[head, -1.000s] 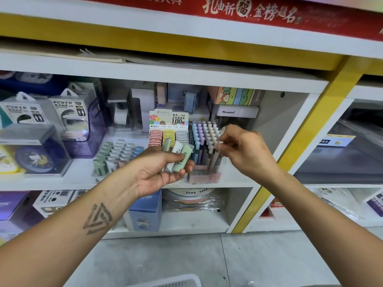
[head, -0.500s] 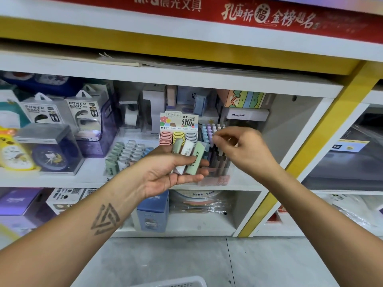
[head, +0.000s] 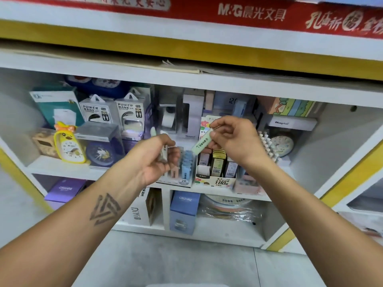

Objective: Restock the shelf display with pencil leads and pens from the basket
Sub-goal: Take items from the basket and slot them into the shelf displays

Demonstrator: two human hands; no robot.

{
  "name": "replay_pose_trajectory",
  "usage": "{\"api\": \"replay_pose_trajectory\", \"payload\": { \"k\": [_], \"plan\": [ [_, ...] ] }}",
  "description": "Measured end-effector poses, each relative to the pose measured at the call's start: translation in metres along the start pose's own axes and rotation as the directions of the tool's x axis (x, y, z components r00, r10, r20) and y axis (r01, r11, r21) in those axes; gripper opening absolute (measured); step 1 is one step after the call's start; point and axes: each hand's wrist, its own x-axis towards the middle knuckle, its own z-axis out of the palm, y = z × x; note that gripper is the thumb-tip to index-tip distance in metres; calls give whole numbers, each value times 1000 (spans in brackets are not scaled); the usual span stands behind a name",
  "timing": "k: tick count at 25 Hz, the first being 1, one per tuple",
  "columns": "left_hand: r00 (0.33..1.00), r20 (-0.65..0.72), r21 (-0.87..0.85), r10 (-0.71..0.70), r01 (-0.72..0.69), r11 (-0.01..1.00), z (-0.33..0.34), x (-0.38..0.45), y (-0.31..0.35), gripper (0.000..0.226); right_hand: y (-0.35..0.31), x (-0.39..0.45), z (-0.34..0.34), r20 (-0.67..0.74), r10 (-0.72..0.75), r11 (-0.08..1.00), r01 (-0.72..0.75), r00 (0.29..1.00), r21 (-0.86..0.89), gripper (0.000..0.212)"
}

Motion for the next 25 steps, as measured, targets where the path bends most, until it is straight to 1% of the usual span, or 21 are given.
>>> {"api": "replay_pose_trajectory", "payload": {
  "k": [2, 4, 6, 8, 12, 13, 15, 18, 22, 23, 25],
  "plan": [
    [1000, 28, -21, -6, 6, 1000, -11, -4, 8, 20, 4, 6, 13, -17, -65, 990, 63, 998, -130, 12],
    [999, 36, -45, 5, -3, 999, -21, -6, 14, 17, 9, 12, 26, -41, -161, 945, 142, 986, -294, 10],
    [1000, 12, -63, 25, -24, 998, -31, -5, 18, 22, 12, 17, 39, -47, -222, 920, 194, 974, -341, 11],
    [999, -18, -64, 31, -32, 997, -41, -1, 22, 29, 15, 23, 54, -37, -254, 904, 224, 966, -363, 12],
    [998, -65, -87, 25, -31, 996, -55, 1, 30, 15, 19, 45, 79, -48, -304, 858, 251, 952, -448, 15],
    [996, -87, -96, 28, -36, 995, -59, 3, 32, 15, 19, 52, 85, -49, -312, 846, 254, 949, -469, 15],
    [990, -135, -115, 33, -49, 992, -64, 7, 35, 16, 20, 66, 96, -17, -320, 804, 261, 947, -534, 16],
    [984, -175, -131, 44, -67, 989, -66, 11, 37, 17, 25, 79, 111, 80, -283, 729, 268, 956, -630, 13],
    [985, -166, -132, 54, -76, 988, -62, 13, 36, 32, 32, 84, 123, 183, -225, 716, 289, 957, -635, 12],
    [986, -161, -136, 50, -72, 988, -60, 14, 35, 34, 32, 85, 124, 209, -216, 698, 300, 954, -650, 11],
    [988, -150, -137, 41, -62, 989, -55, 13, 33, 30, 32, 87, 125, 255, -194, 655, 319, 947, -685, 9]
  ]
}}
